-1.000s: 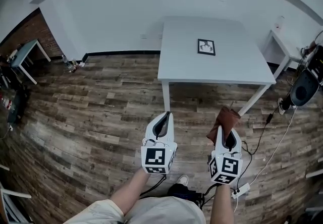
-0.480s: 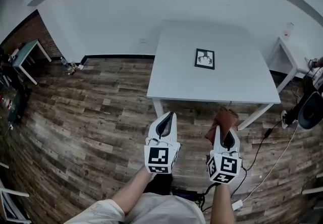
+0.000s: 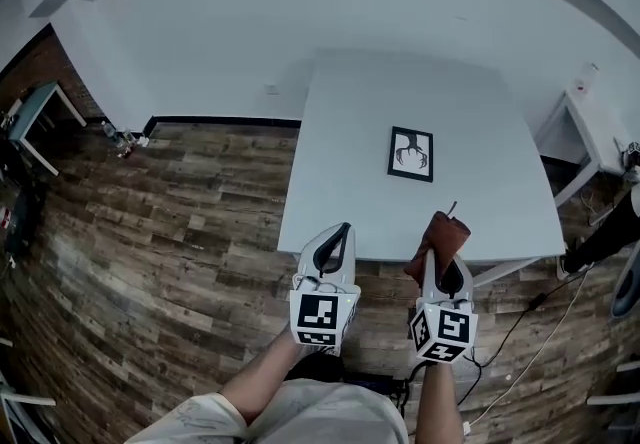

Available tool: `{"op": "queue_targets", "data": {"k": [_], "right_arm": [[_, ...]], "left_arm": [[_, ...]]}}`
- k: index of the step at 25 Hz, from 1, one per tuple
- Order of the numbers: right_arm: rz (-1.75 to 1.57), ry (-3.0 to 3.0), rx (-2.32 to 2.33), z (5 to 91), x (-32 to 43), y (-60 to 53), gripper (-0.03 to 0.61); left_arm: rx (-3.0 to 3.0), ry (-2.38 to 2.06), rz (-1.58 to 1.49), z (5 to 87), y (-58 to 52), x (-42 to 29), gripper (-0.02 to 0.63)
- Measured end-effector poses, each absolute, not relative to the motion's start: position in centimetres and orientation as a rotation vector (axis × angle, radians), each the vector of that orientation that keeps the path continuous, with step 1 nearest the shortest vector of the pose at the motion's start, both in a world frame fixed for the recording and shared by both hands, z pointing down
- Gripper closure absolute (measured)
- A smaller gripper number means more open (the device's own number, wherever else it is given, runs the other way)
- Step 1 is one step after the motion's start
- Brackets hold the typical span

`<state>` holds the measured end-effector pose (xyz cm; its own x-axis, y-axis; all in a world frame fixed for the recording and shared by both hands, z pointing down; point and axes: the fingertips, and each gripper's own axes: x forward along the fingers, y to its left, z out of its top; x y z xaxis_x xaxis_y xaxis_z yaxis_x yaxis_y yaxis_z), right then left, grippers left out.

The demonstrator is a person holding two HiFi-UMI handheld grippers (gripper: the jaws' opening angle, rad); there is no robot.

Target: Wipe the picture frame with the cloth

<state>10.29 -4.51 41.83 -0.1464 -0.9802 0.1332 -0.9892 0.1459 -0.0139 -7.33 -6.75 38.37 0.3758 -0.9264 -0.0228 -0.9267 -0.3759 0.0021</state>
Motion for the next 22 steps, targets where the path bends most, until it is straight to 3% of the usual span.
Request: {"op": "queue_targets", "data": {"k": [7, 22], "right_arm": [[0.182, -2.271, 1.972, 42.4, 10.4, -11.9, 0.474], [0.290, -2.301, 1.844, 45.8, 17.8, -26.9, 0.474]], "left_arm": [[-2.624, 1.724, 0.014, 38.4, -14.6, -5.9, 0.614], [-2.644, 1.751, -0.042, 41.9, -28.7, 3.1, 0.614]]}}
